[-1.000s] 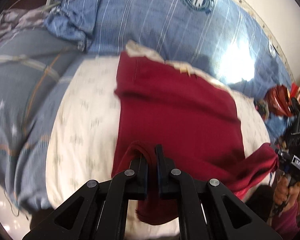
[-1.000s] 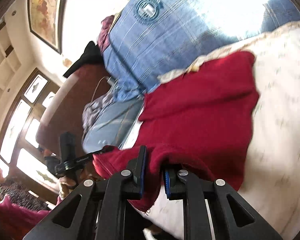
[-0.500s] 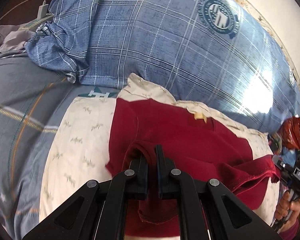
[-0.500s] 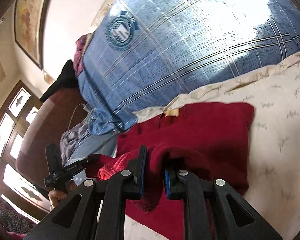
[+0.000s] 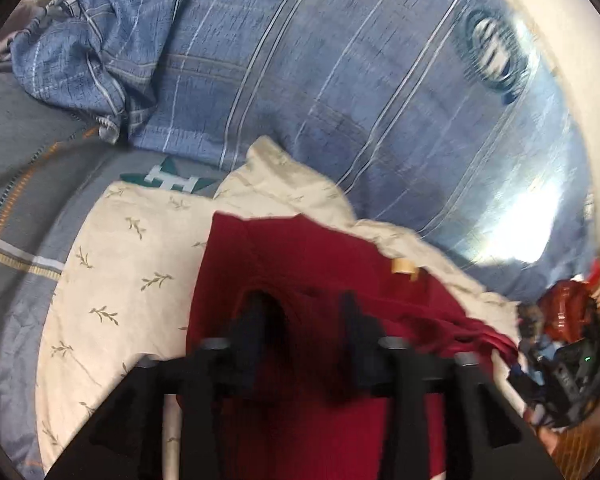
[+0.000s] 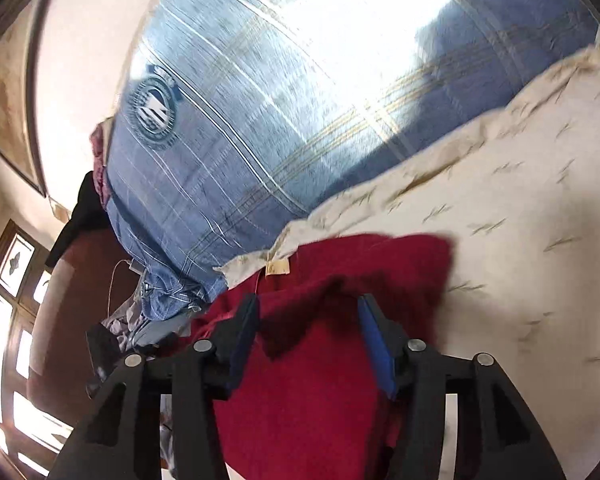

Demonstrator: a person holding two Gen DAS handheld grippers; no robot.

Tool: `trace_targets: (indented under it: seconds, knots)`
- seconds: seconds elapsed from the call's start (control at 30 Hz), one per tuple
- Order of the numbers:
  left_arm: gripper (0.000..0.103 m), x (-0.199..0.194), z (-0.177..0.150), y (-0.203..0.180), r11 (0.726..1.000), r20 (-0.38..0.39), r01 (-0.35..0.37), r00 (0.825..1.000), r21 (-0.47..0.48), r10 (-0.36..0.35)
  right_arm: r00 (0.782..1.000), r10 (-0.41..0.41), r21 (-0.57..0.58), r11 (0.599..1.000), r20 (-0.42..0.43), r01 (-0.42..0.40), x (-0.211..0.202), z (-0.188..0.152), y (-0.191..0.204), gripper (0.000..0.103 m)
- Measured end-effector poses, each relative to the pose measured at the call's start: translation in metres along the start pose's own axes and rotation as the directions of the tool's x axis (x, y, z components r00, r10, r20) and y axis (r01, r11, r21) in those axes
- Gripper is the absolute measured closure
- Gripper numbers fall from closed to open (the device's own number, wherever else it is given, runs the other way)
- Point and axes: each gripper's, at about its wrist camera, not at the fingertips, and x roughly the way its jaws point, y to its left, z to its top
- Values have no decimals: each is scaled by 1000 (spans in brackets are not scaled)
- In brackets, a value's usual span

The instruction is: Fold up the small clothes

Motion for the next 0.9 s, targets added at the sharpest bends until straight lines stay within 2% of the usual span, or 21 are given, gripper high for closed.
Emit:
trace_targets:
  seconds: [0.03,0.1,0.23,0.33,0.43,0.47,0.5,0.53,0.57,0.63,0.77,0.9]
  knots:
    - [28,-8,-1,1,1000,41,-9,999,3,9,1000,-3,-23,1000,1,3,-6,-1,3,49]
    - [28,-23,-1,1,1000,96,-18,995,21,15,1000,-11,-83,997,-11,10,-12,-4,13,50]
    - [28,-27,-2,-5,999,114,7,993,40,-12,997,-56,-244,969,-47,43,2,-16,46,52]
    - [28,-7,-5,-16,997,73,-25,997,76,20,994,-99,-297,952,-55,78,32,-14,61,52]
    - [28,27,-3,-29,993,37,-81,996,84,78,984,-173,-319,936,-51,148,69,-1,68,52]
    - [29,38,-1,-33,990,22,-106,994,89,104,971,-236,-351,912,-26,212,81,2,69,53]
    - [29,55,0,-37,982,2,-159,987,98,159,951,-310,-369,883,1,289,92,6,67,53]
    - [29,66,2,-36,974,-11,-198,980,105,201,939,-343,-365,874,1,320,100,9,61,53]
    - [29,79,4,-36,964,-17,-240,970,115,244,933,-359,-344,878,-13,333,108,13,54,55]
    - [26,95,6,-34,952,-21,-280,958,123,285,928,-369,-283,896,-45,343,123,19,35,55]
    - [22,109,9,-39,944,0,-302,952,135,305,925,-376,-283,894,-48,349,131,19,28,53]
    - [25,99,6,-38,949,1,-287,957,128,289,934,-354,-279,902,-45,329,100,11,41,51]
